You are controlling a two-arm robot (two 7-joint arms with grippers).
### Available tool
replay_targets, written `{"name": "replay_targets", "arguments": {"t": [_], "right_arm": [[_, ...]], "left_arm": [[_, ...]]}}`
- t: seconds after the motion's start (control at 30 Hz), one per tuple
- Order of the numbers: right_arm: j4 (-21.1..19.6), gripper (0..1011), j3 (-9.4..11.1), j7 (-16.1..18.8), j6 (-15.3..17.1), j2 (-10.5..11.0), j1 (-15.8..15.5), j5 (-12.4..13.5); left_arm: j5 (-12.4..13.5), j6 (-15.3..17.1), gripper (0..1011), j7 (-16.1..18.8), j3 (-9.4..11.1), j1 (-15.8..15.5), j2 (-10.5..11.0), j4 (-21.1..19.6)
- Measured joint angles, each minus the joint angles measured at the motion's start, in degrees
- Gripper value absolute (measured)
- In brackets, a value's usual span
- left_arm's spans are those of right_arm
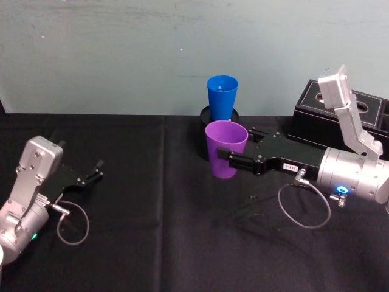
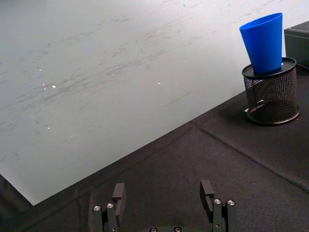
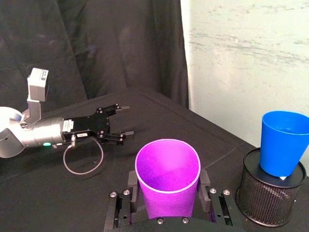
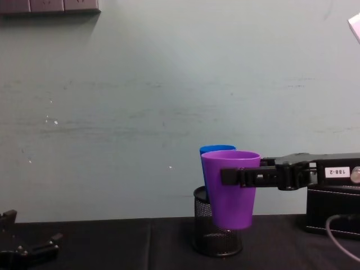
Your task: Pick up one cup with a gripper and tap it against the other cup.
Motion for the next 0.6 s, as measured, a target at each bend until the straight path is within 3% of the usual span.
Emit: {"name": "replay_targets", "arguments": {"t": [0.23, 0.6], "right_arm": [[0.3, 729, -1.4, -0.1, -3.2, 0.5, -0.5, -1.1], [4.9, 729, -3.4, 2.0, -8.0, 0.1, -1.2, -3.2]], "left_arm": [[0.0, 0.0, 1012, 0.0, 0.0, 0.0, 0.0, 0.0], [0.0, 0.0, 1011, 0.0, 0.0, 0.0, 0.0, 0.0]]}}
